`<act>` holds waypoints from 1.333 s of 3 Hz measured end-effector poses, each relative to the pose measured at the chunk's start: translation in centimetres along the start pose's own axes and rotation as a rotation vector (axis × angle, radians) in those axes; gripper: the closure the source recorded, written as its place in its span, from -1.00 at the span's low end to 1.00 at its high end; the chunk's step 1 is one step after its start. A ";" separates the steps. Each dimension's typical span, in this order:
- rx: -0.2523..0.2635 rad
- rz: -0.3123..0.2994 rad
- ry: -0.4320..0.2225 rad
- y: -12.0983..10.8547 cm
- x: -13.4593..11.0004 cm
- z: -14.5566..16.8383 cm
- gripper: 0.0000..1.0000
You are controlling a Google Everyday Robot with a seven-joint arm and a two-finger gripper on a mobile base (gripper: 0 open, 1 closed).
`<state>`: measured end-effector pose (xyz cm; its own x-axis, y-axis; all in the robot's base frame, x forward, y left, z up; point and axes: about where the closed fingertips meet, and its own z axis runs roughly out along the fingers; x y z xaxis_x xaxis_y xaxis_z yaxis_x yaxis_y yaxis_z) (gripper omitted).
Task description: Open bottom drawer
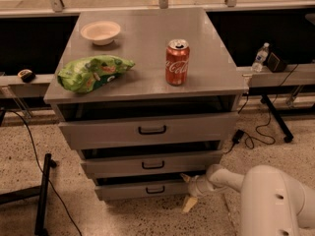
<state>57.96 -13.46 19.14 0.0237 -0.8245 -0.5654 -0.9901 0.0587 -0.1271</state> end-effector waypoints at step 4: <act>-0.035 -0.176 0.060 3.5 -4.0 -0.6 -0.08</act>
Offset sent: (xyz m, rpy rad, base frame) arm 0.0132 0.0053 -0.0115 -0.0118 -0.0150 -0.0282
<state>54.28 -10.29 21.42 0.1901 -0.8524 -0.4872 -0.9755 -0.1082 -0.1913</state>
